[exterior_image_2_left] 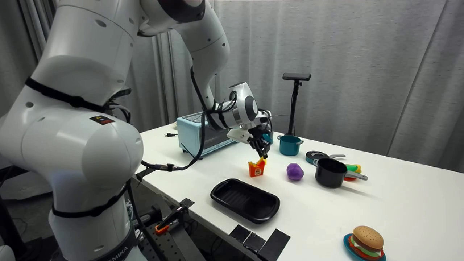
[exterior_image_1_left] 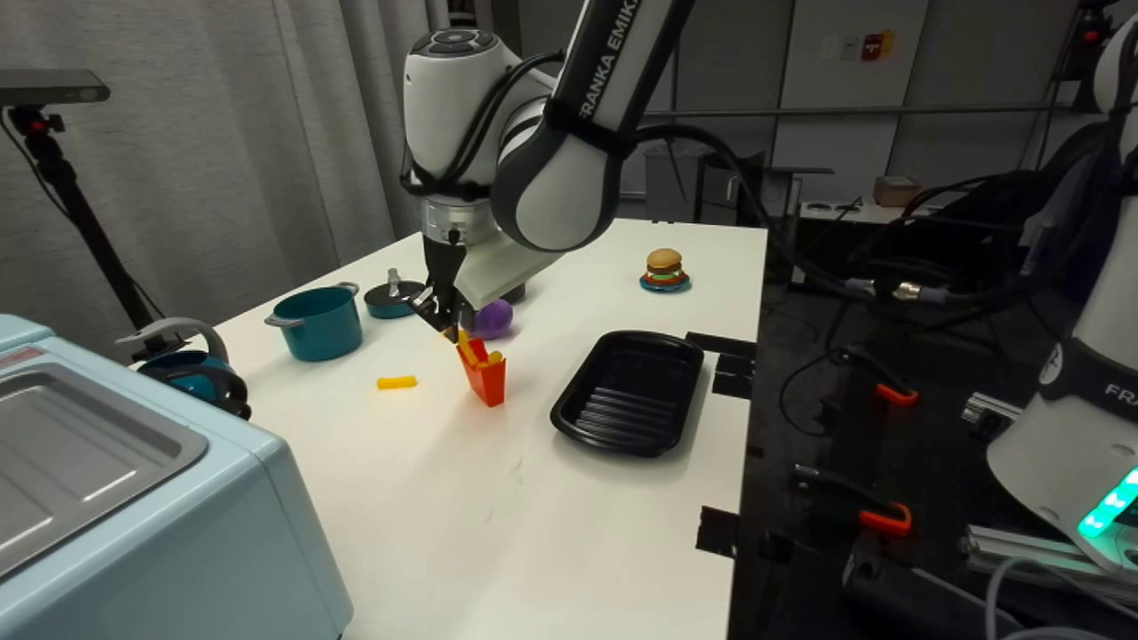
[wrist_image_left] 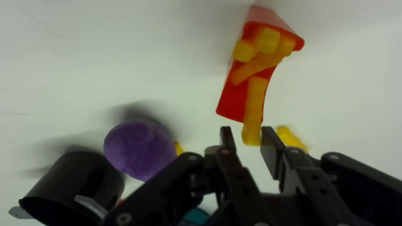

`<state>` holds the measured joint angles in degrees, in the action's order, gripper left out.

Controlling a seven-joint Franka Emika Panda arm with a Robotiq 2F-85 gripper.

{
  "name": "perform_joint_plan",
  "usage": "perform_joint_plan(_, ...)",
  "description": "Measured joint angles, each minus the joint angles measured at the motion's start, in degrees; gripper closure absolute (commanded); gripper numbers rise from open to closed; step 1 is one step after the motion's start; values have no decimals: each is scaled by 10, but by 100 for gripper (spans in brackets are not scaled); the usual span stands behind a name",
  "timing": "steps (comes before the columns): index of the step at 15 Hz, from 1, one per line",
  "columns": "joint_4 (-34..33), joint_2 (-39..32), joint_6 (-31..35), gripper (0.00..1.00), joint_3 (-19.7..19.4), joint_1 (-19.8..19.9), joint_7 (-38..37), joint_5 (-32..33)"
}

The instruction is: Pick up a fry plush toy from the table and put it in the red box

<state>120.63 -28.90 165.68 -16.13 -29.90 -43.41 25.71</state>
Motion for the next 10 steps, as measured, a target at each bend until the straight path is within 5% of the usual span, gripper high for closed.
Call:
perform_joint_plan(5, 0, -2, 0, 1, -1, -3, 0, 0)
perform_joint_plan(10, 0, -1, 0, 0, -1, -3, 0, 0)
